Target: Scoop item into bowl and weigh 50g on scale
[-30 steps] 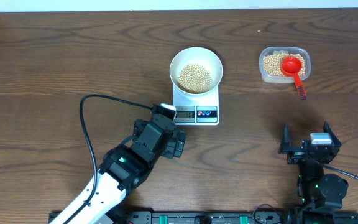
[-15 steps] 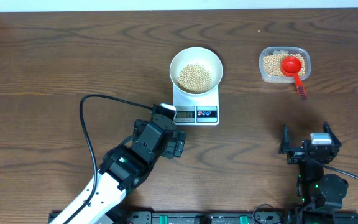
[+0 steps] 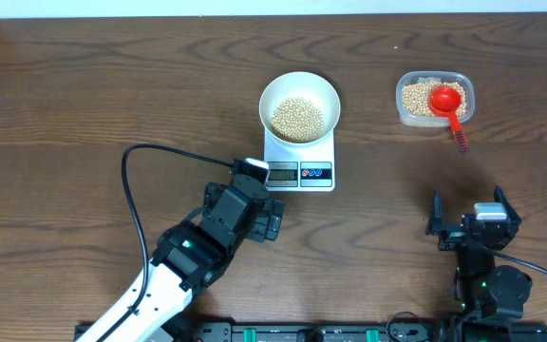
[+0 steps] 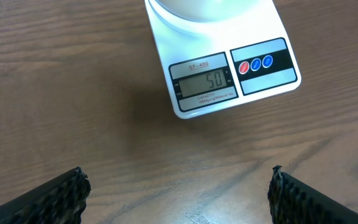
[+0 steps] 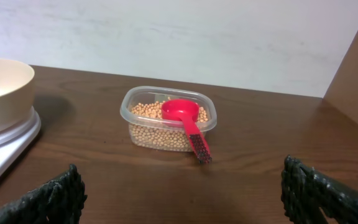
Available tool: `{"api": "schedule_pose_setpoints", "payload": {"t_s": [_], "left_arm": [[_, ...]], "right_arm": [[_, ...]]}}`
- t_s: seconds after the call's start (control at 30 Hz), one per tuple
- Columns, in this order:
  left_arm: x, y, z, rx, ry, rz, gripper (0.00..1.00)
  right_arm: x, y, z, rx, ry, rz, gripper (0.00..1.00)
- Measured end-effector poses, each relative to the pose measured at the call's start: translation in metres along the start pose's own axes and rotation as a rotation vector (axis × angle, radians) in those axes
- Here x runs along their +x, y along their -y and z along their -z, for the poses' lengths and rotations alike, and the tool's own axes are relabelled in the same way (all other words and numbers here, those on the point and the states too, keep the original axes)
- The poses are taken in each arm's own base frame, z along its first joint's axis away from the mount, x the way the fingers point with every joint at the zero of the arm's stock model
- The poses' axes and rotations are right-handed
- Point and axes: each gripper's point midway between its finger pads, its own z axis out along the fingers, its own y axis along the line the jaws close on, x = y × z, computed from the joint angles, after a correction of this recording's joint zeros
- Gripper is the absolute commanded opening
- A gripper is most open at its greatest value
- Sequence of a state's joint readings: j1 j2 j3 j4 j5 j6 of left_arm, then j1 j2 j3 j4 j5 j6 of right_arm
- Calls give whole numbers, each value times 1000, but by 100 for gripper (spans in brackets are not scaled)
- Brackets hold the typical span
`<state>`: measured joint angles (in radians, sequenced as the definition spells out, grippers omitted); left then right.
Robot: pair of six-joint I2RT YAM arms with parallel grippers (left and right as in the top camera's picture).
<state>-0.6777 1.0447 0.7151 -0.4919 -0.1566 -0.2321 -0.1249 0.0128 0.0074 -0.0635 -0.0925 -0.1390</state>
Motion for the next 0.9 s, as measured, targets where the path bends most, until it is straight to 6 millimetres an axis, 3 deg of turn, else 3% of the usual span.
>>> {"api": "schedule_pose_setpoints", "payload": {"t_s": [0.1, 0.23, 0.5, 0.7, 0.8, 0.9], "left_arm": [[-2, -3, 1, -5, 6, 9, 94], [-16, -26, 14, -39, 76, 83, 94], [-49, -89, 76, -84, 334, 284, 94], [-70, -113, 117, -121, 533, 250, 94], [-70, -122, 131, -156, 623, 230, 94], [-58, -126, 126, -178, 660, 217, 94]], "right_arm": [[0, 0, 0, 0, -1, 0, 99], [0, 0, 0, 0, 0, 0, 99], [0, 0, 0, 0, 0, 0, 99], [0, 0, 0, 0, 0, 0, 99], [0, 0, 0, 0, -1, 0, 99], [0, 0, 0, 1, -1, 0, 99]]}}
